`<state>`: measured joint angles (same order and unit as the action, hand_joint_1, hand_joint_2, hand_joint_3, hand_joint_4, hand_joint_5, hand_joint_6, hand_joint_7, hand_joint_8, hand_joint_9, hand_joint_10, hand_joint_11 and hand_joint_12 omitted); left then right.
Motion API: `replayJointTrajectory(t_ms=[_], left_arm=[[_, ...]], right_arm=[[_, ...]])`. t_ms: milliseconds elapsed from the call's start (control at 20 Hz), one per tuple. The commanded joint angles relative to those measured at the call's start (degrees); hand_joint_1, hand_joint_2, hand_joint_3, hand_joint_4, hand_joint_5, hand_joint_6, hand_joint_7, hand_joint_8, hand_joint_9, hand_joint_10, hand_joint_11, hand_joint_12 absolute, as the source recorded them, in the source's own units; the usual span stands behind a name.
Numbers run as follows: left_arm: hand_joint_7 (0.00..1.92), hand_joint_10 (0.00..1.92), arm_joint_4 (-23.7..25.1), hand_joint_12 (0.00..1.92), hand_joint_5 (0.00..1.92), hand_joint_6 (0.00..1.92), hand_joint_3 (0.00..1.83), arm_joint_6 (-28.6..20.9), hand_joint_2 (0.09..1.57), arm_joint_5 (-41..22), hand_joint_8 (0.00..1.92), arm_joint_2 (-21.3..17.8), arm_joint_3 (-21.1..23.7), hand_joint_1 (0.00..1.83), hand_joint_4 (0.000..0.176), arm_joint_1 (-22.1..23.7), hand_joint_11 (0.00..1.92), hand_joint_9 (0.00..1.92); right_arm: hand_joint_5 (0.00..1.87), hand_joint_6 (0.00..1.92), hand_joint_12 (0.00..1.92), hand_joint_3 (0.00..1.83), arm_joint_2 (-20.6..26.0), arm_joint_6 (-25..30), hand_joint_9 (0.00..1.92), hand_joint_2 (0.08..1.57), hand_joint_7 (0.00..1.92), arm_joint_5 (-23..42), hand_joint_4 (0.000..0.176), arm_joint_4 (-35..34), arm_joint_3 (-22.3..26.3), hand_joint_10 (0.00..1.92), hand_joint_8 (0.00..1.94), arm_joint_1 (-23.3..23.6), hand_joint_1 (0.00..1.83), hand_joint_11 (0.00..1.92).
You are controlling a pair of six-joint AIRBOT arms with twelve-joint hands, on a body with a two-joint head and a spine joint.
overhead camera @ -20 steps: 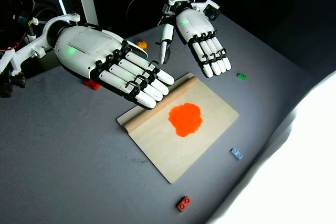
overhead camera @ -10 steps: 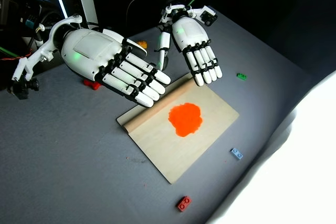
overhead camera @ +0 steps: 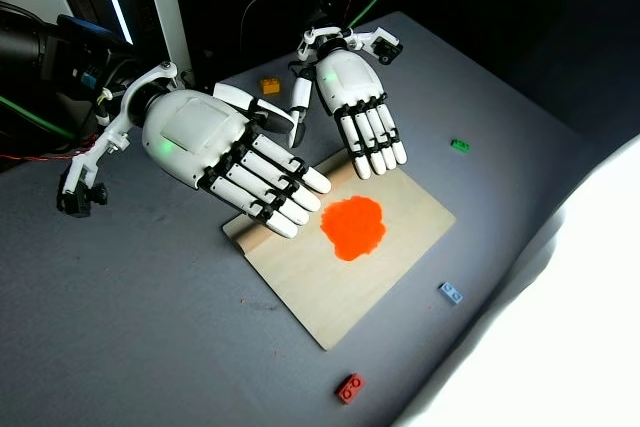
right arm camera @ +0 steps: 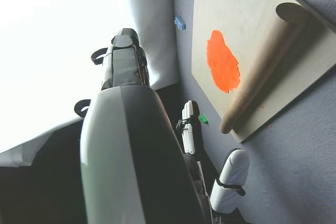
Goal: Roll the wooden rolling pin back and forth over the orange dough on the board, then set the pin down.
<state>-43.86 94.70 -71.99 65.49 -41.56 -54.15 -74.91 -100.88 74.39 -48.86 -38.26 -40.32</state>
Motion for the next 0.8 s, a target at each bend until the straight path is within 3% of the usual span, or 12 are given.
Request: replayJointTrajectory(t_ms=[0,50,100,200,250,300,450,750], left_arm=[[0.0,0.0,3.45,0.0,0.0,0.0,0.01,-0.49,1.18,-7.24,0.0,0.18,-0.37,0.0,0.008,-0.18,0.0,0.0],[0.0,0.0,3.46,0.0,0.0,0.0,0.02,-0.59,1.2,-8.08,0.0,0.5,-0.64,0.0,0.004,-0.48,0.0,0.0],[0.0,0.0,3.46,0.0,0.0,0.0,0.02,-0.63,1.2,-9.21,0.0,0.93,-0.95,0.0,0.011,-0.73,0.0,0.0],[0.0,0.0,3.46,0.0,0.0,0.0,0.01,-0.7,1.19,-9.99,0.0,1.63,-1.63,0.0,0.013,-0.94,0.0,0.0],[0.0,0.0,3.46,0.0,0.0,0.0,0.01,-0.7,1.19,-9.99,0.0,1.95,-1.94,0.0,0.013,-0.93,0.0,0.0],[0.0,0.0,3.45,0.0,0.0,0.0,0.01,-0.71,1.2,-9.99,0.0,2.34,-2.4,0.0,0.0,-0.87,0.0,0.0],[0.0,0.0,3.45,0.0,0.0,0.0,0.02,-1.03,1.23,-9.89,0.0,3.66,-3.78,0.0,0.0,-0.8,0.0,0.0],[0.0,0.0,3.61,0.0,0.0,0.0,0.04,0.12,1.27,-7.67,0.0,4.97,-5.36,0.0,0.0,-0.96,0.0,0.0]], right_arm=[[0.06,0.0,0.11,0.01,-0.28,0.31,0.09,1.21,0.09,3.73,0.0,4.68,-0.47,0.0,0.0,0.01,0.0,0.0],[0.07,0.01,0.08,0.01,-0.87,0.38,0.09,1.22,0.1,3.75,0.0,4.68,-1.18,0.0,0.0,-0.12,0.0,0.0],[0.08,0.0,0.1,0.0,-1.62,0.65,0.09,1.22,0.1,3.69,0.0,4.68,-2.25,0.0,0.0,-0.25,0.0,0.0],[0.08,0.01,0.32,0.0,-3.15,0.88,0.12,1.2,0.12,3.5,0.0,4.68,-4.52,0.0,0.0,-0.4,0.0,0.0],[0.08,0.01,0.32,0.0,-3.64,1.13,0.12,1.2,0.12,3.5,0.0,4.68,-5.38,0.0,0.0,-0.54,0.0,0.0],[0.07,0.0,0.23,0.0,-4.34,1.44,0.09,1.21,0.09,3.37,0.0,4.68,-6.61,0.01,0.01,-0.81,0.0,0.0],[0.05,0.0,0.02,0.0,-6.74,2.51,0.07,1.22,0.07,2.54,0.0,4.69,-10.78,0.0,0.01,-1.81,0.0,0.0],[0.04,0.0,0.0,0.03,-9.91,3.03,0.04,1.28,0.05,1.77,0.0,8.52,-15.99,0.0,0.0,-3.54,0.0,0.0]])
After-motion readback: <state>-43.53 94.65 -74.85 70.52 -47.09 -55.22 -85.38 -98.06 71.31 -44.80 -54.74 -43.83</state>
